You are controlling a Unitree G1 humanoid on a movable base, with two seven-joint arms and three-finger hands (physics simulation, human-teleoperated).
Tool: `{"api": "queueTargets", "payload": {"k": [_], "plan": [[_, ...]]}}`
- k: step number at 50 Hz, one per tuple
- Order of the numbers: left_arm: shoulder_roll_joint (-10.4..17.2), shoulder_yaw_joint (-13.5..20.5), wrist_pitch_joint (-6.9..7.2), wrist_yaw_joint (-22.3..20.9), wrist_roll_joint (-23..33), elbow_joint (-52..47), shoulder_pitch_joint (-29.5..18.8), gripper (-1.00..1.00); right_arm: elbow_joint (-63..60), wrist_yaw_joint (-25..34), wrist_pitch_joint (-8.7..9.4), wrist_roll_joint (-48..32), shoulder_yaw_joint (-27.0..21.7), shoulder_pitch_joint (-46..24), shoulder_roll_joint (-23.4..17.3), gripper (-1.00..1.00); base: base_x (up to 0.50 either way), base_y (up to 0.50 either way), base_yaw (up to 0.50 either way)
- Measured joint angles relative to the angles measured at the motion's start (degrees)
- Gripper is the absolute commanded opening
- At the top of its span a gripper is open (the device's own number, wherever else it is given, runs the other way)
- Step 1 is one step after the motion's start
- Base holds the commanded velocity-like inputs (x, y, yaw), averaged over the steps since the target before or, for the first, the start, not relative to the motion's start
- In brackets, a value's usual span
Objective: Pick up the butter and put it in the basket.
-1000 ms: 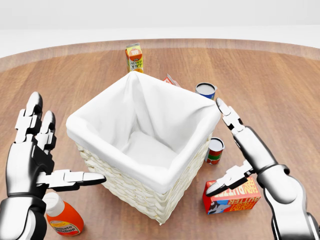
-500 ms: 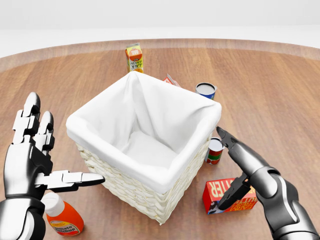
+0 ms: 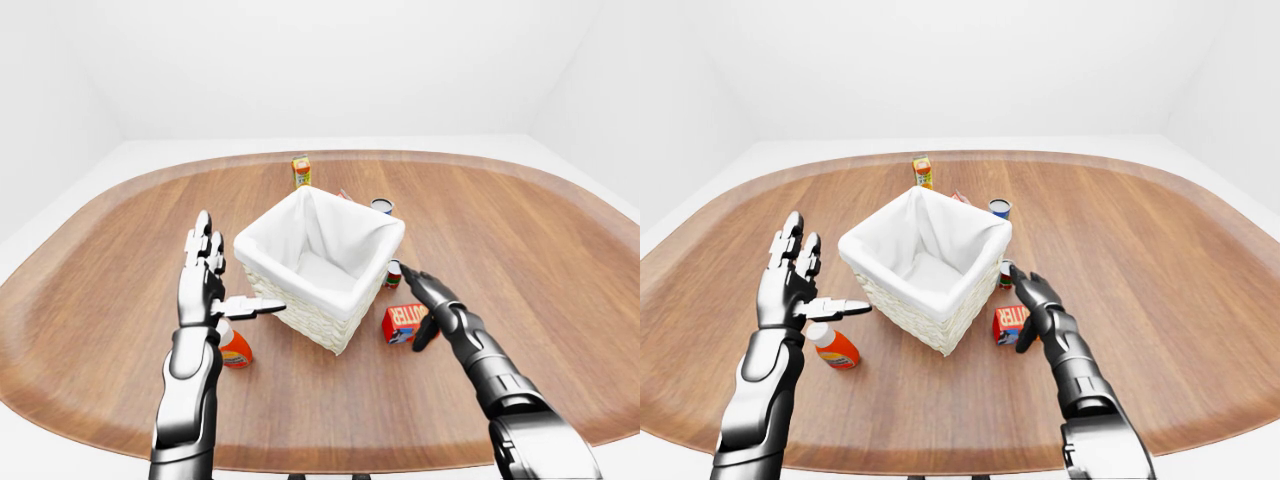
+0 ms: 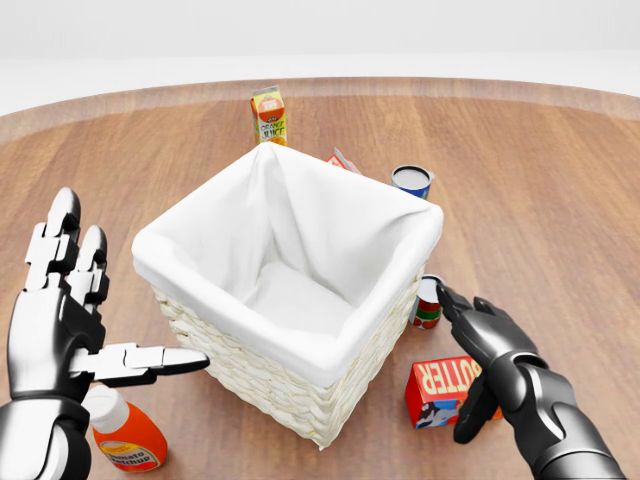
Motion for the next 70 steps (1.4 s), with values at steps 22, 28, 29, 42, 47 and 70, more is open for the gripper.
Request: {"api": "queueTargets", "payload": {"k": [22,28,29,42,47,70], "plan": [[0.02,0.43,0.00,-0.08,-0.32,-0.67,0.59,1.00,15.66,-7.27,0.00,-4.62,2.87,-8.07,1.97,1.00,0.00,0.00,0.00],[0.07,0.55,0.00,-0.09,-0.37,-0.76,0.65,1.00,17.48,-6.99,0.00,-4.71,3.17,-8.99,2.56,1.00,0.00,0.00,0.00],[0.08,0.58,0.00,-0.10,-0.38,-0.79,0.66,1.00,17.73,-6.79,0.00,-4.65,3.16,-9.09,2.66,1.00,0.00,0.00,0.00],[0.20,0.90,0.00,-0.07,-0.51,-1.44,0.66,1.00,20.09,-4.32,0.00,-4.34,3.41,-10.25,3.40,1.00,0.00,0.00,0.00],[0.23,0.97,0.00,-0.06,-0.55,-1.60,0.62,1.00,20.75,-3.44,0.00,-4.46,3.51,-10.74,3.63,1.00,0.00,0.00,0.00],[0.01,1.01,0.00,-0.11,-0.65,-1.55,1.39,1.00,23.00,-2.14,0.00,-10.94,4.94,-12.78,3.64,1.00,0.00,0.00,0.00]]}}
